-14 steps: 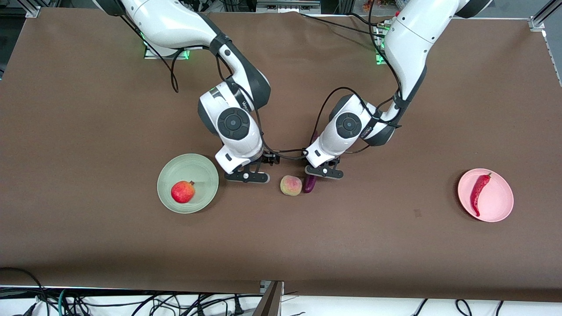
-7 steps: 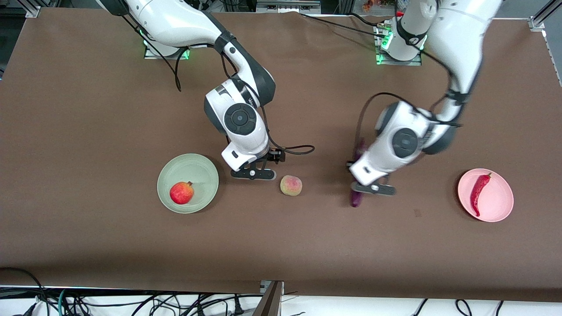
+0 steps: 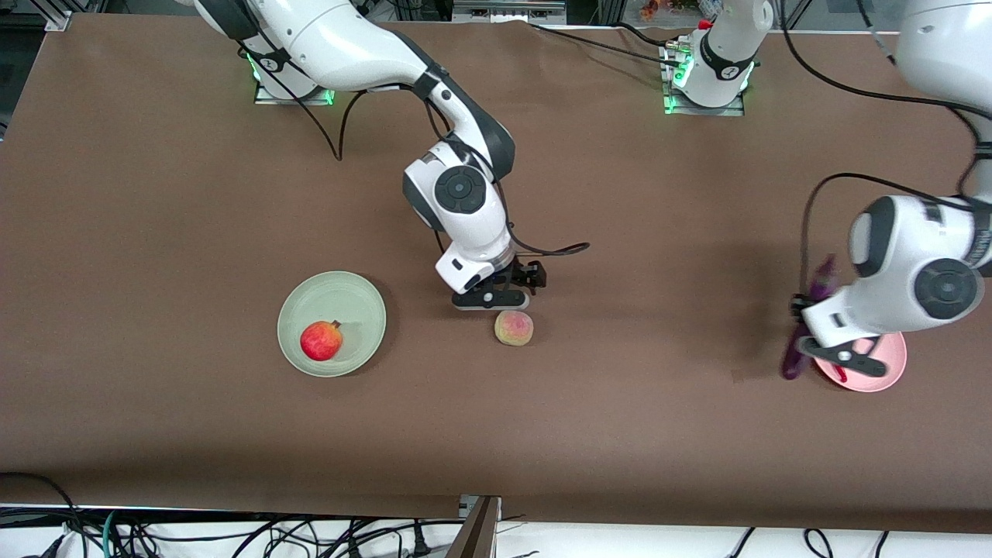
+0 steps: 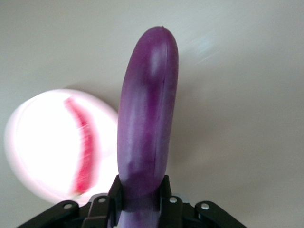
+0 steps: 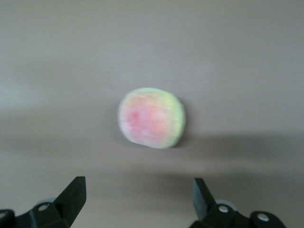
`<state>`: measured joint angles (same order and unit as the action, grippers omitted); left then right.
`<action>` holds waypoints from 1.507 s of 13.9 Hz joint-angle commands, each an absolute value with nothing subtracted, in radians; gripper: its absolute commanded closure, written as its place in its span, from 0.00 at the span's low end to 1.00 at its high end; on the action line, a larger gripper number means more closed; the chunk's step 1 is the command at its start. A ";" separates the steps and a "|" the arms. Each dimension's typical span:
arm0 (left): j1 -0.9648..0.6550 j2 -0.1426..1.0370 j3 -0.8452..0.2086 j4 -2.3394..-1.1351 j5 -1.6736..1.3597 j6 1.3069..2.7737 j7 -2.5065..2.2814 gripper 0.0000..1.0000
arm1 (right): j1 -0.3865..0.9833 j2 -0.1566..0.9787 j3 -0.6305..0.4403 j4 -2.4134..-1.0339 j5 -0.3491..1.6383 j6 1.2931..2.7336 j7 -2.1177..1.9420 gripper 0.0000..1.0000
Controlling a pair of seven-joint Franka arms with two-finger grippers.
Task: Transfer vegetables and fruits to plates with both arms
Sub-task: 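Place the eggplant on the pink plate while the right gripper reaches the peach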
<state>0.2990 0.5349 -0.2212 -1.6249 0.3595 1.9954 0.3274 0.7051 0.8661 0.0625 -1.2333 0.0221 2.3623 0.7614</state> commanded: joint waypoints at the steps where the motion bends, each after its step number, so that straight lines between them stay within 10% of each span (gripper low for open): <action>1: 0.421 0.564 -0.241 -1.606 0.494 2.041 0.448 1.00 | 0.730 0.902 0.049 -1.229 -0.055 2.457 0.769 0.01; 7: 0.500 0.656 -0.239 -1.609 0.505 2.184 0.505 1.00 | 0.730 0.963 0.026 -1.195 -0.245 2.548 0.762 0.01; 8: 0.503 0.663 -0.239 -1.606 0.511 2.184 0.505 0.84 | 0.730 0.975 0.026 -1.187 -0.252 2.568 0.764 0.01; 9: 0.500 0.660 -0.239 -1.605 0.528 2.184 0.505 0.29 | 0.730 0.992 0.022 -1.184 -0.255 2.586 0.765 0.01; 10: 0.500 0.655 -0.241 -1.589 0.532 2.184 0.506 0.00 | 0.730 1.008 0.006 -1.177 -0.259 2.605 0.765 0.01; 18: 0.486 0.525 -0.354 -1.542 0.511 2.022 0.483 0.00 | 0.729 1.042 -0.008 -1.161 -0.259 2.654 0.767 0.02; 21: 0.486 0.448 -0.455 -1.522 0.488 1.863 0.373 0.00 | 0.723 1.039 -0.006 -1.163 -0.258 2.652 0.759 0.36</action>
<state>0.4891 0.5114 -0.4037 -1.5251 0.5011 1.9591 0.4495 0.7236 1.0261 -0.0018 -1.1879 -0.2417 2.6468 0.7612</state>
